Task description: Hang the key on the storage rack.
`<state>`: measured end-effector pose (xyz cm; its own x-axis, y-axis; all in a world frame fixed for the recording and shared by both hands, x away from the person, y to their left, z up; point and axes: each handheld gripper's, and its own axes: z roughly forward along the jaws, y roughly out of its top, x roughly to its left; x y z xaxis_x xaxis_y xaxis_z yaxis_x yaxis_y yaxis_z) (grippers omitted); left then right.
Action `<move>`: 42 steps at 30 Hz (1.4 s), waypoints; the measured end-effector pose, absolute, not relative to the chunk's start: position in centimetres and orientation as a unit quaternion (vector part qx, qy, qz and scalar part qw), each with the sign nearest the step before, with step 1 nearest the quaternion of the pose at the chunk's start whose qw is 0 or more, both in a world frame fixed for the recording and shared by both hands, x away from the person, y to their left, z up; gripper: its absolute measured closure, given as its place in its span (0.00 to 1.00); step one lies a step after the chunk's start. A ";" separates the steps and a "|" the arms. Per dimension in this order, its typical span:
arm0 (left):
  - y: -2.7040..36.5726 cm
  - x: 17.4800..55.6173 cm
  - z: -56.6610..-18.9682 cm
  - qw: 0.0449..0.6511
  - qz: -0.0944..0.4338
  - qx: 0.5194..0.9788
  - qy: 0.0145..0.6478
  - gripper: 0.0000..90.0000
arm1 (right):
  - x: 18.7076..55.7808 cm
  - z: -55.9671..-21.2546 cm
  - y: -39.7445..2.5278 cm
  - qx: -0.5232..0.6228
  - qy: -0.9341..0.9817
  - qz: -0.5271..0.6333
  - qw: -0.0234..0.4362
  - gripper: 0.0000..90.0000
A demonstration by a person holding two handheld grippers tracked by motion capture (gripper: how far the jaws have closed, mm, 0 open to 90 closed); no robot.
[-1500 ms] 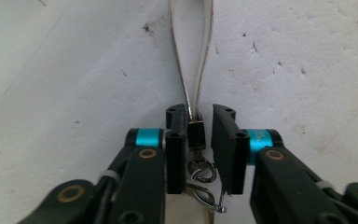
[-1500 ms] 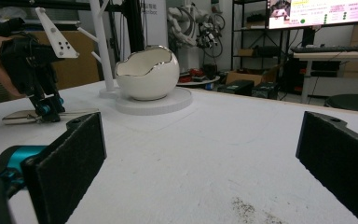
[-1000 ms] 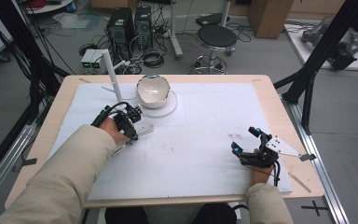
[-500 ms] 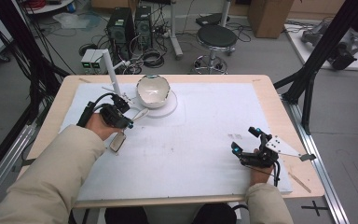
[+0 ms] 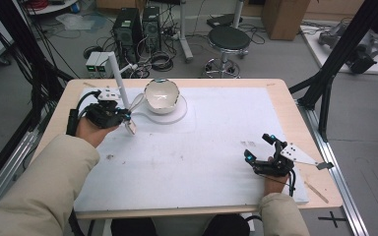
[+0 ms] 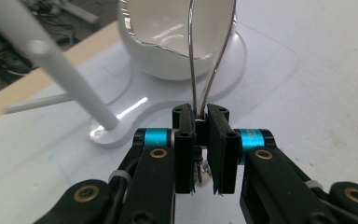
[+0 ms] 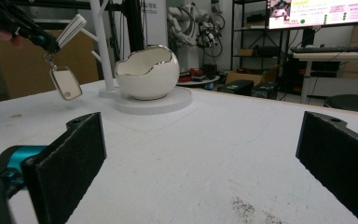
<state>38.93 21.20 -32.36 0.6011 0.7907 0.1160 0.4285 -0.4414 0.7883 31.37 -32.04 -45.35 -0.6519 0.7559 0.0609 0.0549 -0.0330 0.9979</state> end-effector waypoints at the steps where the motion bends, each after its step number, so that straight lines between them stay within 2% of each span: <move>1: 21.4 38.9 -32.3 0.377 0.245 0.810 0.377 0.90 | 31.4 -45.3 -32.0 0.316 0.641 0.645 0.272 0.01; 9: 23.1 38.6 -31.8 0.419 0.269 0.750 0.435 0.90 | 31.4 -45.3 -32.0 0.316 0.641 0.644 0.273 0.01; 14: 23.9 38.7 -31.8 0.423 0.289 0.724 0.462 0.90 | 31.4 -45.3 -32.0 0.316 0.640 0.645 0.272 0.01; 27: 24.7 40.4 -33.1 0.403 0.286 0.713 0.498 0.90 | 31.3 -45.3 -32.1 0.321 0.640 0.645 0.268 0.01; 42: 24.6 42.1 -34.8 0.378 0.277 0.721 0.510 0.90 | 31.4 -45.3 -32.0 0.317 0.640 0.645 0.272 0.01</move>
<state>42.15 24.59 -34.79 0.3258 0.9454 0.0136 0.5275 -0.1937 0.8272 31.37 -32.04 -45.35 -0.6520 0.7558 0.0609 0.0547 -0.0332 0.9979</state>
